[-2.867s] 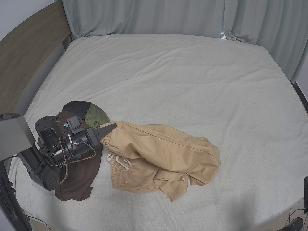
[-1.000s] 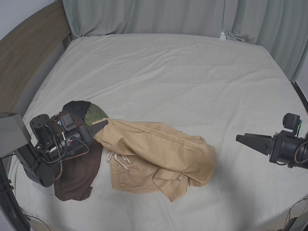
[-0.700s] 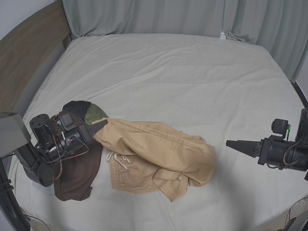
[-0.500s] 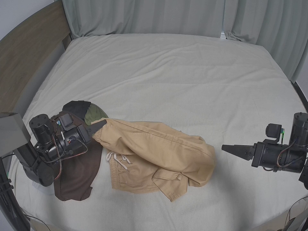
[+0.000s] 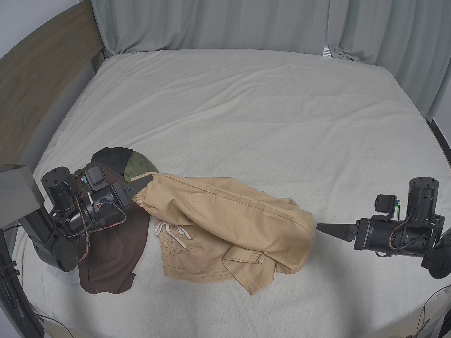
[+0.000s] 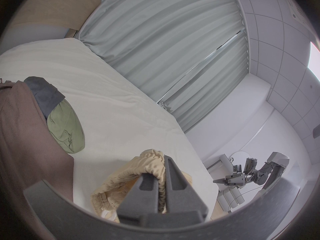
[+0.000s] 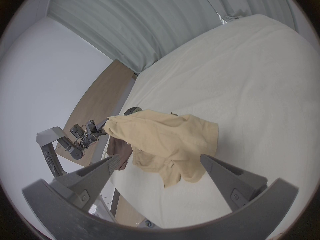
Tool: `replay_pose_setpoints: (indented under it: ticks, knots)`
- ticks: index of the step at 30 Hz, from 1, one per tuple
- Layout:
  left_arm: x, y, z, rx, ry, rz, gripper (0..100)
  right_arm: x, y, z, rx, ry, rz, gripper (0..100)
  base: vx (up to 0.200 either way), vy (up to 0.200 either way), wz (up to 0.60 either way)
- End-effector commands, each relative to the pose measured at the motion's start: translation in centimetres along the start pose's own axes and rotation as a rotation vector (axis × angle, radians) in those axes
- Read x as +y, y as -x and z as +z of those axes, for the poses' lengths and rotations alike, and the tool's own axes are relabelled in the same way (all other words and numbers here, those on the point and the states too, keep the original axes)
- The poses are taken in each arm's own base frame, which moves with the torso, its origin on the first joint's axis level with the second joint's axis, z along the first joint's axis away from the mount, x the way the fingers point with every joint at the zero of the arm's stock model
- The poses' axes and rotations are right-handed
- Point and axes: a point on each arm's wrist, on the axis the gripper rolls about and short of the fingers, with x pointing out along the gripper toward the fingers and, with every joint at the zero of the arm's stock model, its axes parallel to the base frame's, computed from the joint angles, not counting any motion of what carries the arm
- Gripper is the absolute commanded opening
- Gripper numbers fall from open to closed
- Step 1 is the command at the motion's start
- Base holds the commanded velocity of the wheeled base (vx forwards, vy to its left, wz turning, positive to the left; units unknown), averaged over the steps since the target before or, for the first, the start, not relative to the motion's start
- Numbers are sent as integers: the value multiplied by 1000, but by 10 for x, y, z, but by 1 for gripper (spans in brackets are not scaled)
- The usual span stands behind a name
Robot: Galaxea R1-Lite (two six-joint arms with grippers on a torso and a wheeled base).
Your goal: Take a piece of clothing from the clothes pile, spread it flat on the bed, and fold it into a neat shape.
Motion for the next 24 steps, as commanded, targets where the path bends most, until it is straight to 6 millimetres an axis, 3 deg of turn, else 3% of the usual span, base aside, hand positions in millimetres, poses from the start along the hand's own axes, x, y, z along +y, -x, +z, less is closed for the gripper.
replay_pose_setpoints:
  ticks: [1, 24]
  knots:
    - [0, 1, 1, -6, -3, 1, 0, -23, -21, -15, 39, -39, -39, 100, 0, 0, 0]
    - [1, 1, 1, -4, -1, 2, 0, -69, -75, -53, 62, -126, -67, 100, 0, 0, 0]
